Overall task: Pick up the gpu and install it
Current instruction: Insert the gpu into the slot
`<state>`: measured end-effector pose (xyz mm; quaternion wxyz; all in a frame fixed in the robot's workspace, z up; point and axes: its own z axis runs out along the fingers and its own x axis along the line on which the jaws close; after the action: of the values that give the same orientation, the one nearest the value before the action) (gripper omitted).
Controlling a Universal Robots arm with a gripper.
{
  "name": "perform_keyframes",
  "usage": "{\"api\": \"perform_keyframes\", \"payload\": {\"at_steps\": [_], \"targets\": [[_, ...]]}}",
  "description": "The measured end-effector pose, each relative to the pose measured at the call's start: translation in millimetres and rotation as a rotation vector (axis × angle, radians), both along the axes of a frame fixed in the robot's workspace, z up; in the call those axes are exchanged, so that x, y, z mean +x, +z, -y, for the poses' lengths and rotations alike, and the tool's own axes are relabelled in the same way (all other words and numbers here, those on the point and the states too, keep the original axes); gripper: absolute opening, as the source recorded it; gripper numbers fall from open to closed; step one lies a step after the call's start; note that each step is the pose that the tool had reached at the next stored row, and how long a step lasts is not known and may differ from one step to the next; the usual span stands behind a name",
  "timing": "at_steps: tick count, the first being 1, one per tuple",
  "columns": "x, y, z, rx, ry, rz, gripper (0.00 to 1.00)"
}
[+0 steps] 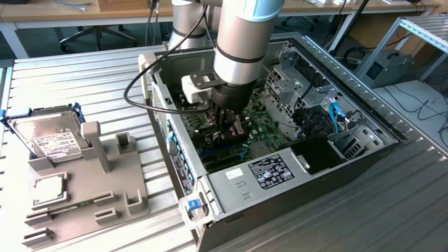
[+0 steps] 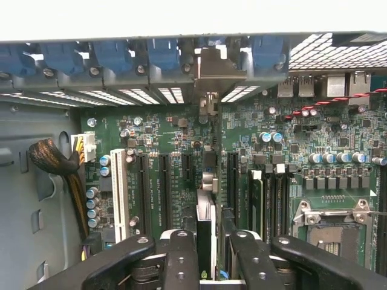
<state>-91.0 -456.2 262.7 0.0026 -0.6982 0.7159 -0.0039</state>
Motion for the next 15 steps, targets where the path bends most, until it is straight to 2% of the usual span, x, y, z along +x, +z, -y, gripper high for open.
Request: {"api": "perform_keyframes", "payload": {"at_steps": [15], "targets": [[0.0, 0.3, 0.0, -0.0009, 0.014, -0.0002, 0.26]]}}
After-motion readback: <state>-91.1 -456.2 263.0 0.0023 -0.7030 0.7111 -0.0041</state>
